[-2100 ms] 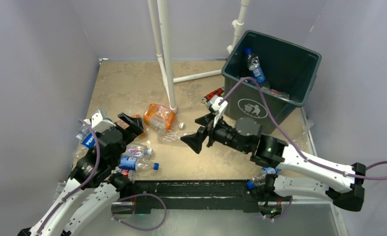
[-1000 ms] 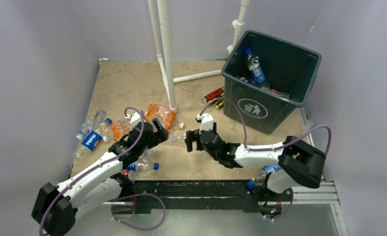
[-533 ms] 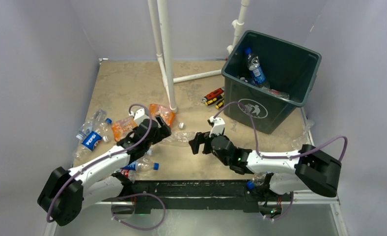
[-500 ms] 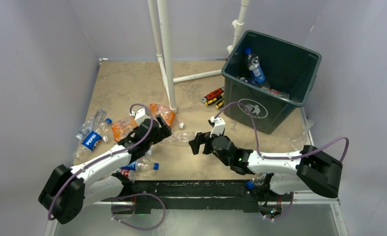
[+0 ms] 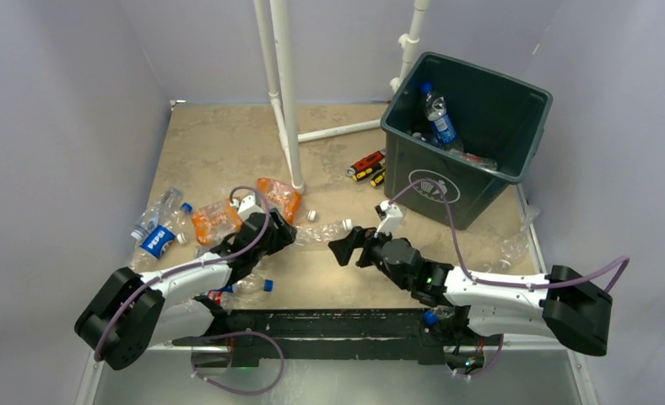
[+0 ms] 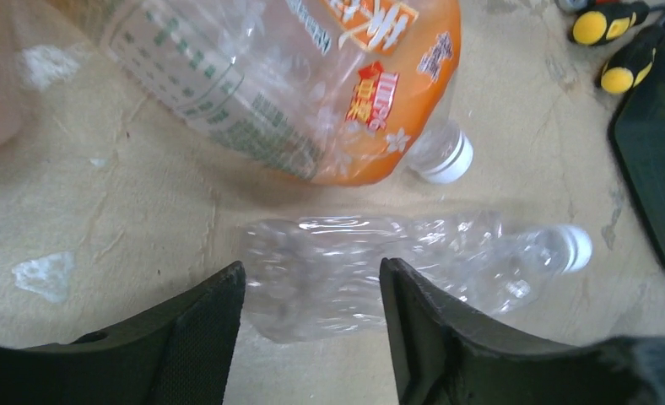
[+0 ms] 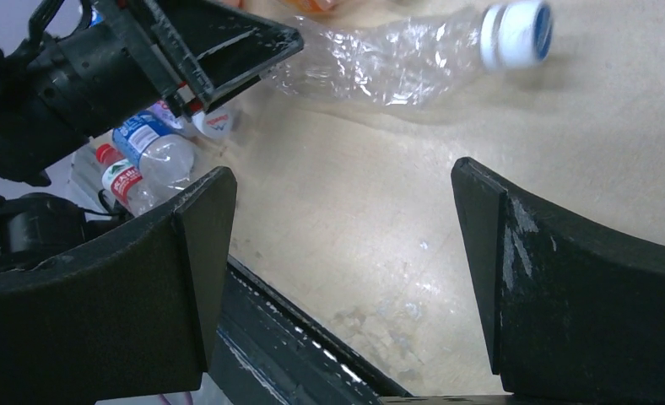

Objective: Put the plastic bottles in the bin
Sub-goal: Pick up the plastic bottle at the center of the board.

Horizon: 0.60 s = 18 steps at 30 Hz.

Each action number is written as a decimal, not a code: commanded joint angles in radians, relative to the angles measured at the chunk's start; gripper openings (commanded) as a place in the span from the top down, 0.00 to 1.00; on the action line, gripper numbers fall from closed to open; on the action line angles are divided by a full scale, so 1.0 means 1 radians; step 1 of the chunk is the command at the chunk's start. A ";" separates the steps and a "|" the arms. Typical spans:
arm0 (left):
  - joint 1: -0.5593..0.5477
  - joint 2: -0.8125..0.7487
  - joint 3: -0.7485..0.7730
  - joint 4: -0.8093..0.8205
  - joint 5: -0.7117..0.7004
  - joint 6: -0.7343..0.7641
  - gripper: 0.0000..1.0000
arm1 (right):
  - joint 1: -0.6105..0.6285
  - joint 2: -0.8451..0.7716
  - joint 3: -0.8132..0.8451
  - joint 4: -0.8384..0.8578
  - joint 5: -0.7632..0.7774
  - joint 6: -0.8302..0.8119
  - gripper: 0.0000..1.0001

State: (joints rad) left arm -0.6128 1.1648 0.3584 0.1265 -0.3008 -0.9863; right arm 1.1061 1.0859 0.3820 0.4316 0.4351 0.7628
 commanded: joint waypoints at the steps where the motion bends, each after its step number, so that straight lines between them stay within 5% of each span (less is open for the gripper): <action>1: -0.002 -0.041 -0.103 0.184 0.104 -0.026 0.46 | 0.006 -0.016 -0.048 -0.002 0.042 0.113 0.04; 7: -0.031 -0.139 -0.202 0.214 0.156 -0.062 0.61 | 0.006 -0.001 -0.069 -0.050 0.115 0.260 0.04; 18: -0.055 -0.310 -0.179 0.060 0.196 -0.013 0.67 | 0.005 0.153 -0.009 -0.092 0.238 0.535 0.01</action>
State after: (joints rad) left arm -0.6628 0.8997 0.1207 0.2756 -0.1108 -1.0309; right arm 1.1061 1.1709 0.3237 0.3637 0.5903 1.1408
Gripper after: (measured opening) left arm 0.299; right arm 0.985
